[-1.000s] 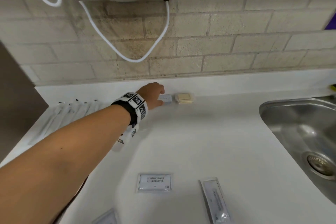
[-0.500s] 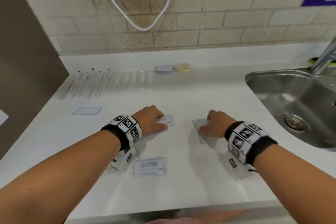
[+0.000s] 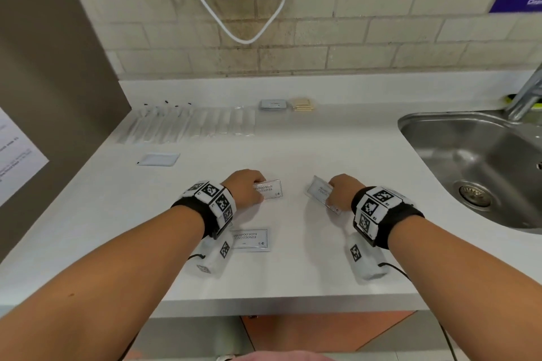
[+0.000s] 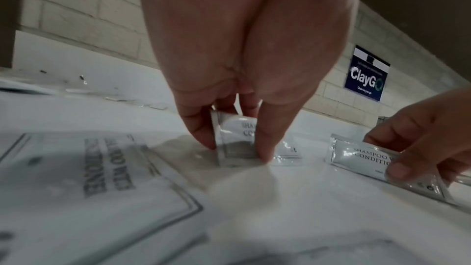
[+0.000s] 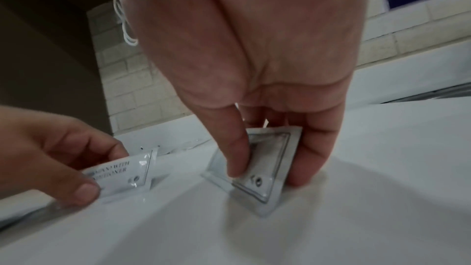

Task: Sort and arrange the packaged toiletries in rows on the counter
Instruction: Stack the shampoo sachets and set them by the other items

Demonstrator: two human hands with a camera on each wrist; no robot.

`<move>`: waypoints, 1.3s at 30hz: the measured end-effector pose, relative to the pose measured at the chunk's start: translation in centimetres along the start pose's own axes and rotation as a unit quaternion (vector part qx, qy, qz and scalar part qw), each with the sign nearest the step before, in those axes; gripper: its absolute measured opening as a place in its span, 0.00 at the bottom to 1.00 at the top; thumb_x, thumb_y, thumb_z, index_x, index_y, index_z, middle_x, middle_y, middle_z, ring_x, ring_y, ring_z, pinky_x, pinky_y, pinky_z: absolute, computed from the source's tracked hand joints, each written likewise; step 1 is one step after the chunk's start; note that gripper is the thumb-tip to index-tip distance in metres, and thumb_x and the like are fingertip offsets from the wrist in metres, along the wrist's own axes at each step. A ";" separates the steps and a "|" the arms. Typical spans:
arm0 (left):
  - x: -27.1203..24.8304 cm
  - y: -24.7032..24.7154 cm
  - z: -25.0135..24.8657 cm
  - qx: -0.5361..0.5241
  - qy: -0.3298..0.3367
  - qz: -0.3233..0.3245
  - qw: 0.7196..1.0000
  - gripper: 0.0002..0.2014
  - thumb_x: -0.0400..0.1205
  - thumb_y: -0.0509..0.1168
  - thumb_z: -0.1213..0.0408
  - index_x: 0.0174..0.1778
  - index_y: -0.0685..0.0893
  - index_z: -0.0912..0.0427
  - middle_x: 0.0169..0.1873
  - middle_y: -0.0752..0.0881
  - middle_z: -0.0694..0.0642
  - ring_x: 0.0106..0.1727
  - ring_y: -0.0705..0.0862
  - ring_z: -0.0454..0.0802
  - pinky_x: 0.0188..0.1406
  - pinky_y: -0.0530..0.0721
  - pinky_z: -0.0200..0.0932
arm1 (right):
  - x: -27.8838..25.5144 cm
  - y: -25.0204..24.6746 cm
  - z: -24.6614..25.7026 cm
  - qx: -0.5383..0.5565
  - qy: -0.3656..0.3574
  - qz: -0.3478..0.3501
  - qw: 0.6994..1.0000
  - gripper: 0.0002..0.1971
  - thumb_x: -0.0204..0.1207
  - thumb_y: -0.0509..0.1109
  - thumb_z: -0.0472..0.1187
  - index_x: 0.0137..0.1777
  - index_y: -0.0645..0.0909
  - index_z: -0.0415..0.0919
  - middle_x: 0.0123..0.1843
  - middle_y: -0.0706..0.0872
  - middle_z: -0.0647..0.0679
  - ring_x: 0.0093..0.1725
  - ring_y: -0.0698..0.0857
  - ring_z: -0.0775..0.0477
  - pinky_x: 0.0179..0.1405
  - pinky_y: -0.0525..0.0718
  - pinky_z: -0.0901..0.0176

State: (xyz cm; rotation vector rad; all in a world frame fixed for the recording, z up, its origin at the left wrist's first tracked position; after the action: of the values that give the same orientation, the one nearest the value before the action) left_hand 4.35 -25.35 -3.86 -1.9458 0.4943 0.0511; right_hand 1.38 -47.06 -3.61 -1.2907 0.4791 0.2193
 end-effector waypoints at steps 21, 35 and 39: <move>-3.7 -4.3 -2.4 -0.314 0.060 -0.001 0.948 0.27 0.76 0.60 0.82 0.69 0.76 0.54 0.53 0.86 0.52 0.50 0.86 0.50 0.48 0.85 0.42 | -1.8 -3.2 4.6 0.278 -0.227 -0.004 0.933 0.27 0.69 0.79 0.34 0.67 0.76 0.44 0.56 0.81 0.42 0.46 0.86 0.42 0.48 0.90 0.46; -4.7 -2.9 1.8 -0.421 0.053 -0.062 0.903 0.22 0.85 0.59 0.75 0.71 0.76 0.46 0.65 0.81 0.56 0.60 0.85 0.57 0.56 0.88 0.51 | -1.4 -1.3 9.0 0.300 -0.229 -0.009 0.926 0.17 0.70 0.79 0.40 0.55 0.78 0.36 0.46 0.88 0.39 0.33 0.86 0.47 0.33 0.88 0.56; -5.6 -3.1 4.1 -0.455 0.033 -0.079 0.886 0.19 0.86 0.54 0.77 0.66 0.78 0.50 0.67 0.79 0.61 0.61 0.85 0.59 0.51 0.90 0.51 | -1.9 -0.2 10.3 0.262 -0.181 0.033 0.947 0.29 0.66 0.82 0.45 0.61 0.70 0.40 0.46 0.86 0.43 0.34 0.86 0.49 0.35 0.85 0.56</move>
State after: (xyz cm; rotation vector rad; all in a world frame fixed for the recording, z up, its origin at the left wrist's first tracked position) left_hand 1.15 -18.90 -1.48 -2.9174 0.3766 0.1321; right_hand 2.02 -37.08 -0.57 -0.6929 0.2383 0.3514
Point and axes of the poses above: each hand's wrist, its own x-axis towards the middle knuckle, its own y-axis out of the palm, z = x × y, the point moved 3 cm from there along x, towards the middle knuckle
